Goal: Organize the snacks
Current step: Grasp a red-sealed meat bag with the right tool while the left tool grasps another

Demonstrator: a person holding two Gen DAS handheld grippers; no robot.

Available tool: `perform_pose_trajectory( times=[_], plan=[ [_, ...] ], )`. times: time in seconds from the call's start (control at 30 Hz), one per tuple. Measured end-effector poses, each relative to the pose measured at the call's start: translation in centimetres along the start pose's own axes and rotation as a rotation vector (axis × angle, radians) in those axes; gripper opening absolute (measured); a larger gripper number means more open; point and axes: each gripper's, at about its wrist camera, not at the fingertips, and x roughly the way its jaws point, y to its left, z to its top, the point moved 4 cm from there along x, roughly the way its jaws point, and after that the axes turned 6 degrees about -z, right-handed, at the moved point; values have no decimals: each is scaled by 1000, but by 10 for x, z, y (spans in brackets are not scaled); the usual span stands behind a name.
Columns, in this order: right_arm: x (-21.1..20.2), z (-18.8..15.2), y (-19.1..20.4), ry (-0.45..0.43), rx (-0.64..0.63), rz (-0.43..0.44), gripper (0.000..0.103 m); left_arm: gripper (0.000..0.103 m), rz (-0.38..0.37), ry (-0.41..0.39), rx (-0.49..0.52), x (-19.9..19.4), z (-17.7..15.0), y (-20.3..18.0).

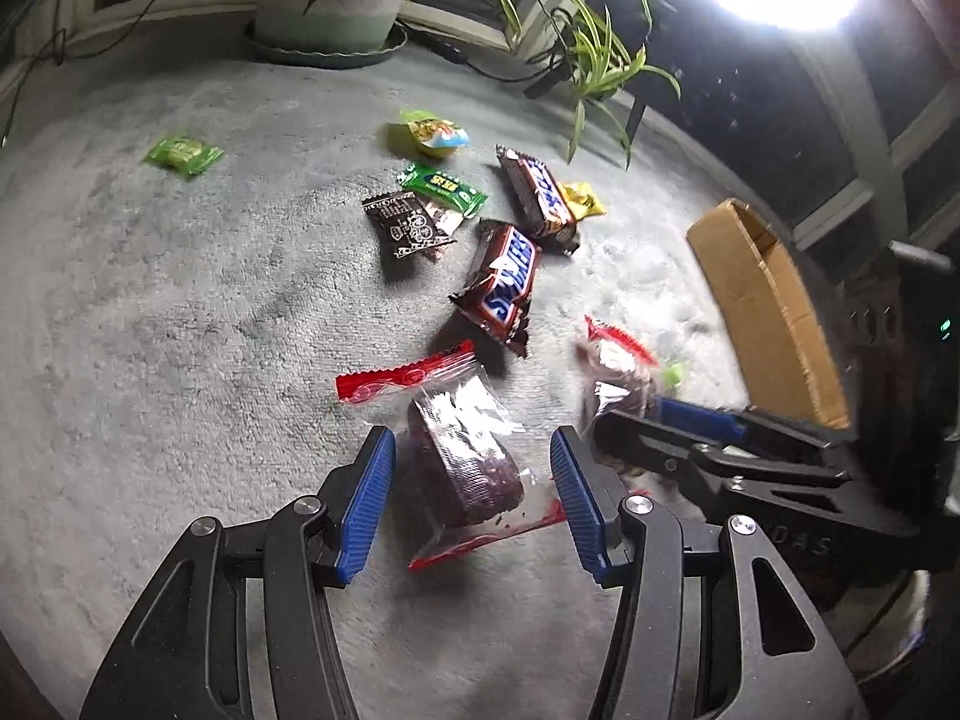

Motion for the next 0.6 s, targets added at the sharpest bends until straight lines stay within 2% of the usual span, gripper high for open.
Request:
perform_pose_trajectory(
  times=[0.2,0.27,0.6],
  plan=[
    [-1,1,-2,-8,0,10,40,50,45,4,44,5,-1,0],
    [-2,1,-3,-14,3,16,37,39,51,2,49,7,0,-2],
    [-20,-2,-6,-58,12,35,31,34,42,-40,66,-5,1,-9]
  ],
)
